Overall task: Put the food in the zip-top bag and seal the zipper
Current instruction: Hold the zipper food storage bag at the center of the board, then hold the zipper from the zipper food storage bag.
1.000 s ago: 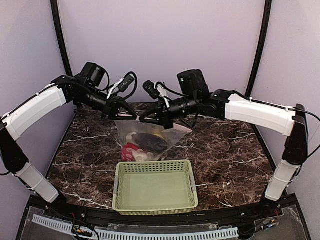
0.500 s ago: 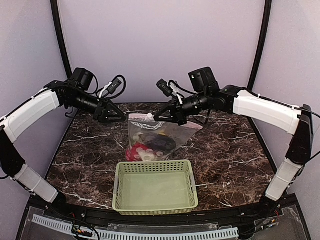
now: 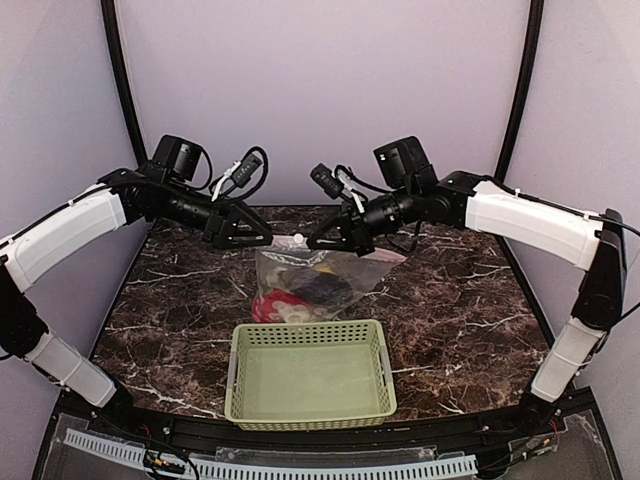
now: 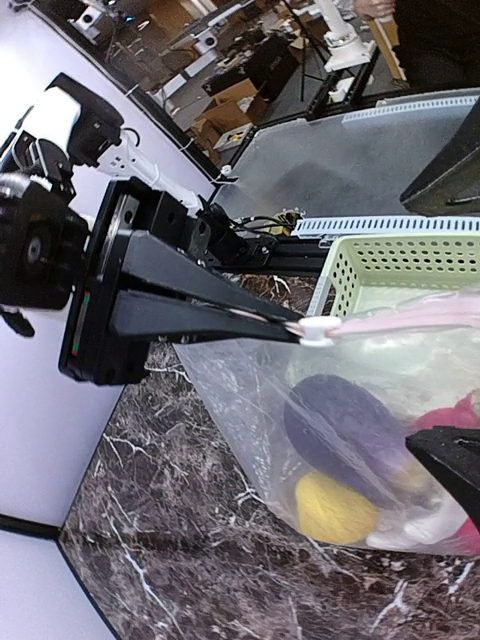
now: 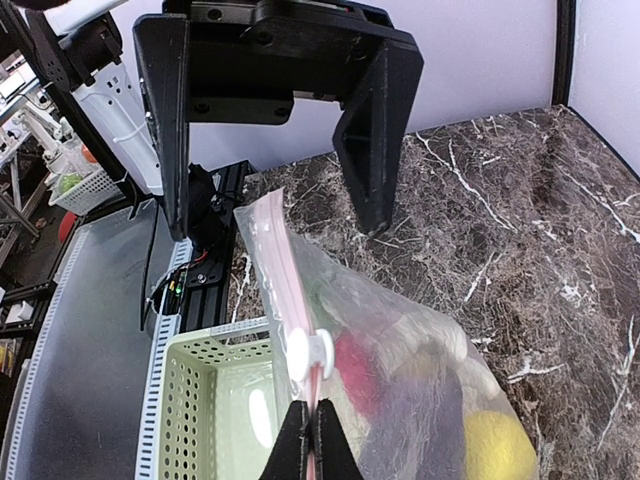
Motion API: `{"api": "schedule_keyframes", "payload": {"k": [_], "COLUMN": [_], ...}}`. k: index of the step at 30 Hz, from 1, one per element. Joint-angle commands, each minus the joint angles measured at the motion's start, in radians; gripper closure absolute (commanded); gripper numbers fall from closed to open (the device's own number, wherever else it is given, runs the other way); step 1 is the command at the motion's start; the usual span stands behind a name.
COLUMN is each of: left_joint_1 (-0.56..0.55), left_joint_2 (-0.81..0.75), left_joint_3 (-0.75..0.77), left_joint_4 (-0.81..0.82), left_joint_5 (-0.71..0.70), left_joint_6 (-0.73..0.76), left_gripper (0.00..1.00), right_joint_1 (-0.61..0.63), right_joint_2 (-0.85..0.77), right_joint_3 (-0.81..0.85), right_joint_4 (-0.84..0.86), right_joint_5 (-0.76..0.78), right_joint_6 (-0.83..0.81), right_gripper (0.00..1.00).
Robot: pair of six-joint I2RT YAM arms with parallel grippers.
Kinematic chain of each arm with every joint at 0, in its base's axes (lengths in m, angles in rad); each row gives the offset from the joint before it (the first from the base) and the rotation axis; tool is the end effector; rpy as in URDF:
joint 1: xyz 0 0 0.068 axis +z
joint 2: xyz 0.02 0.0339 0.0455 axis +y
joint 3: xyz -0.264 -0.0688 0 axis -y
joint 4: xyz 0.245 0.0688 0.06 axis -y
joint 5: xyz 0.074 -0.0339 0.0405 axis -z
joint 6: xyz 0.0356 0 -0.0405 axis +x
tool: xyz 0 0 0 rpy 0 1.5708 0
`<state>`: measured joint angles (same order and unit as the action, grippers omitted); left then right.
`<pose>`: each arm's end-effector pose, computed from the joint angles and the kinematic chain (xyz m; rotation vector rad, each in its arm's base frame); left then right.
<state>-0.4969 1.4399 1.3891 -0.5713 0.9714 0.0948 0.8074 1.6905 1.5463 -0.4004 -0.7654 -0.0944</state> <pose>0.2583 -0.1735 0.3679 1.1430 1.8209 -1.2860 0.2503 0.2973 0.3481 -1.3639 1.7077 1.2231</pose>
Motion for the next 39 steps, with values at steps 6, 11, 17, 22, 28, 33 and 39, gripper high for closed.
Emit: {"api": "schedule_keyframes", "payload": {"k": [6,11,17,22,28,33,39], "left_joint_1": [-0.061,-0.064,-0.065,-0.065,-0.066,-0.066,-0.066], "left_joint_2": [0.048,0.043,0.032,0.030,0.021,0.017,0.012], "left_joint_3": [0.004,0.000,0.000,0.002,0.004,0.004,0.010], "left_joint_4": [0.062,0.054,0.054,0.055,0.051,0.040,0.032], "left_joint_5": [0.036,0.031,0.022,0.024,0.017,0.010,-0.005], "left_joint_6": [-0.049,-0.045,-0.042,-0.041,-0.040,-0.034,-0.024], "left_gripper": [0.69,0.94,0.99,0.99,0.99,0.99,0.99], "right_joint_1": [0.015,0.016,0.020,0.031,0.033,0.036,0.035], "right_joint_2": [0.004,0.009,0.023,0.055,0.105,0.111,0.105], "right_joint_3": [0.039,0.054,0.078,0.110,0.153,0.156,0.150], "right_joint_4": [-0.026,-0.026,-0.013,-0.006,-0.025,-0.017,-0.013], "right_joint_5": [0.005,-0.013,-0.050,-0.045,-0.039,-0.051,-0.047], "right_joint_6": [0.004,0.012,0.029,0.048,0.068,0.073,0.076], "right_gripper": [1.00,0.91,0.52,0.48,0.61,0.70,0.85]}}
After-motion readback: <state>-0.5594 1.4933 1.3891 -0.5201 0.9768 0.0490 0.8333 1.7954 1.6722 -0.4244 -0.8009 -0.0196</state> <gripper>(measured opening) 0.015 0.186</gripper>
